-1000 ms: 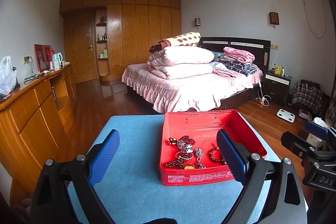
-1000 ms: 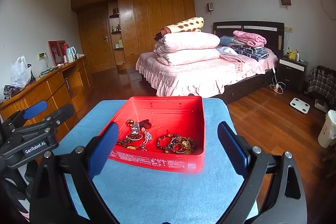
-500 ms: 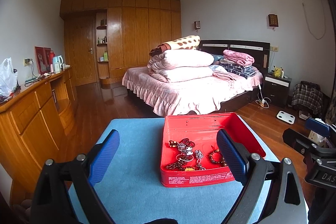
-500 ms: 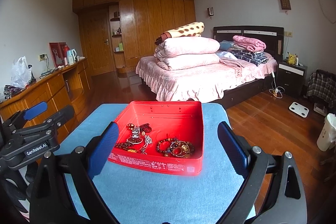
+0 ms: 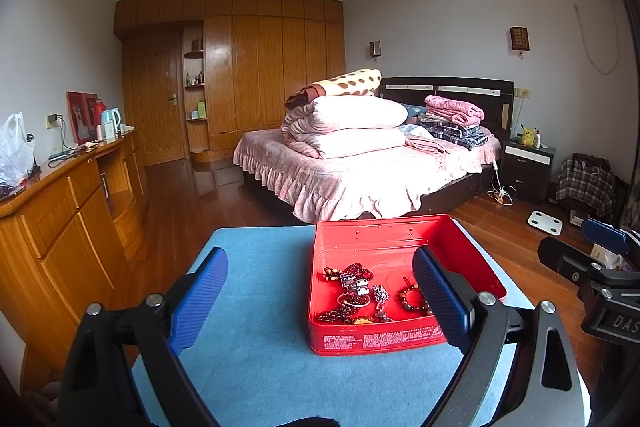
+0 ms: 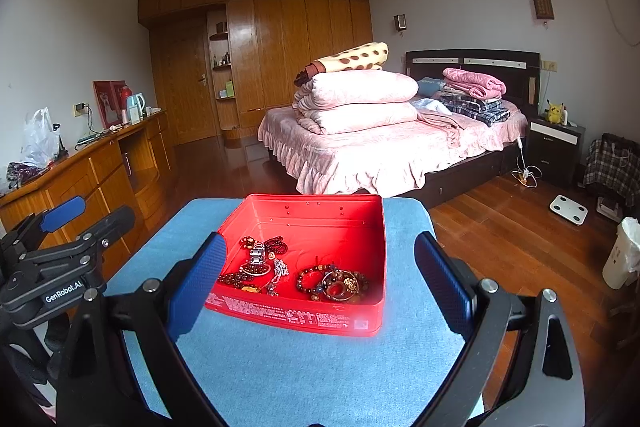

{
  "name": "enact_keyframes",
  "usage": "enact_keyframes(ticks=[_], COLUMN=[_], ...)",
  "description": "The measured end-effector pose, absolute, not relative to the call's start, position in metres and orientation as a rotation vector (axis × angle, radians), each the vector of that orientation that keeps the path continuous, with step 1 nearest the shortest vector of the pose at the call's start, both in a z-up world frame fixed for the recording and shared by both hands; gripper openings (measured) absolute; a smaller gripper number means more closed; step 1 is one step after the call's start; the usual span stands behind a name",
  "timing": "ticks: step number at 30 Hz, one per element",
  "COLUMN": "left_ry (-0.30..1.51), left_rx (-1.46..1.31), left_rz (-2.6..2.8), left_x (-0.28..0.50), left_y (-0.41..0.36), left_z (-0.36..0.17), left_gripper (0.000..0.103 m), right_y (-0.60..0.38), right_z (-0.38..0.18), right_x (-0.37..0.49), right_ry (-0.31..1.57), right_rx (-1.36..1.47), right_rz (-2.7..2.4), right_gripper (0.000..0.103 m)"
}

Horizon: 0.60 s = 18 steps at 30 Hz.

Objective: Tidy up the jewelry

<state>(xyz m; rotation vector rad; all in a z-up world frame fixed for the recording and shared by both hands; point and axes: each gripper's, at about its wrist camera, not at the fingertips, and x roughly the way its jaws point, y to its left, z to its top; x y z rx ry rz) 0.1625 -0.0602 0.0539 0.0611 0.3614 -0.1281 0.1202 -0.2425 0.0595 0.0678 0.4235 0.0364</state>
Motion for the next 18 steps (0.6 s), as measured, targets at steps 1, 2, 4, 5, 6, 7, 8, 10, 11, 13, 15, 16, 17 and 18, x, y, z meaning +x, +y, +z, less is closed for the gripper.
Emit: enact_keyframes(ticks=[1,2,4,5,6,7,8,10,11,13,15,16,17,18], left_ry=[0.361,0.361,0.361,0.361,0.361,0.361,0.36,0.36,0.36,0.361,0.361,0.361,0.361,0.36], left_rx=[0.061,0.061,0.06,0.06,0.06,0.06,0.06,0.062,0.062,0.06,0.059,0.06,0.059,0.057], left_rz=[-0.128,-0.128,-0.13,-0.131,-0.133,-0.136,-0.135,-0.135,-0.136,-0.135,-0.133,-0.132,-0.133,-0.134], left_x=[0.1624,0.1623,0.1622,0.1618,0.161,0.1603,0.1596,0.159,0.1588,0.1587,0.1576,0.1576,0.1568,0.1563], left_y=[-0.0602,-0.0602,-0.0602,-0.0599,-0.0591,-0.0588,-0.0582,-0.0575,-0.0573,-0.0572,-0.0562,-0.056,-0.0556,-0.0549], left_z=[0.0539,0.0537,0.0536,0.054,0.0554,0.0559,0.0561,0.0556,0.0556,0.0556,0.056,0.0564,0.0563,0.0566], left_gripper=[0.092,0.092,0.092,0.092,0.092,0.092,0.092,0.092,0.092,0.092,0.092,0.092,0.092,0.092], right_y=[-0.2429,-0.2429,-0.2432,-0.2429,-0.2436,-0.2436,-0.2435,-0.2433,-0.2431,-0.2429,-0.2419,-0.2416,-0.2422,-0.2419], right_z=[0.0601,0.0605,0.0608,0.0611,0.061,0.0607,0.0605,0.0602,0.0604,0.0607,0.0611,0.0611,0.061,0.061], right_x=[0.1199,0.1198,0.1204,0.1205,0.121,0.1209,0.1208,0.1208,0.1207,0.1207,0.1202,0.1201,0.1204,0.1201], right_ry=[0.424,0.424,0.422,0.422,0.423,0.423,0.424,0.428,0.43,0.431,0.432,0.432,0.431,0.431], right_rx=[0.068,0.069,0.068,0.068,0.07,0.07,0.069,0.07,0.072,0.073,0.074,0.074,0.073,0.072], right_rz=[0.037,0.038,0.037,0.036,0.037,0.038,0.038,0.034,0.034,0.033,0.033,0.032,0.033,0.033], right_gripper=[0.092,0.092,0.092,0.092,0.092,0.092,0.092,0.092,0.092,0.092,0.092,0.092,0.092,0.092])
